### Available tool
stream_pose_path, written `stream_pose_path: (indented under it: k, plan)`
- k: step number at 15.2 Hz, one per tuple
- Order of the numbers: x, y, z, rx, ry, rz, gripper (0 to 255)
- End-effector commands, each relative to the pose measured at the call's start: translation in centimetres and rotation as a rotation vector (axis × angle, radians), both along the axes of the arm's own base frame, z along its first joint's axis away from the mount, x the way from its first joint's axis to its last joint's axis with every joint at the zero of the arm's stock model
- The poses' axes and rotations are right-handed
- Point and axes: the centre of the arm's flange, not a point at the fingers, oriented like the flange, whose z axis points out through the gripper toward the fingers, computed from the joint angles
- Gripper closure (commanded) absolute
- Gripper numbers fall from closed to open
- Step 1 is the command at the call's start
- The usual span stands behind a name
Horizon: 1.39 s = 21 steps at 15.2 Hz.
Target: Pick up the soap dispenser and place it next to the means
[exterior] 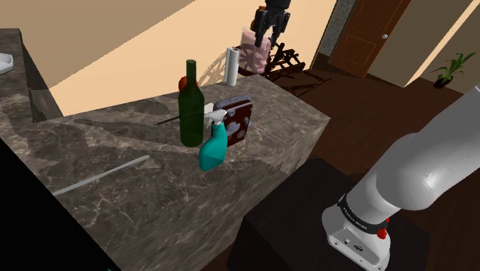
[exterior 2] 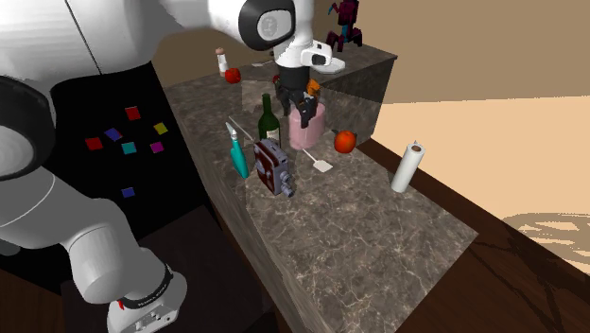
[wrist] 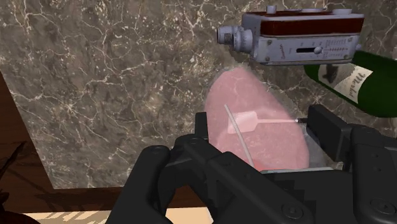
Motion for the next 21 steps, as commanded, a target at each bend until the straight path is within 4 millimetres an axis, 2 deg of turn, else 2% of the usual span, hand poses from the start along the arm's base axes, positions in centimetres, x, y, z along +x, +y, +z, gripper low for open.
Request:
stream_pose_path:
  k: [1, 21]
  plan:
    - [-0.3, 2.5, 0.0, 0.0, -0.001, -0.001, 255]
    - [-3.3, 28.7, 0.1, 0.0, -0.001, -0.001, 255]
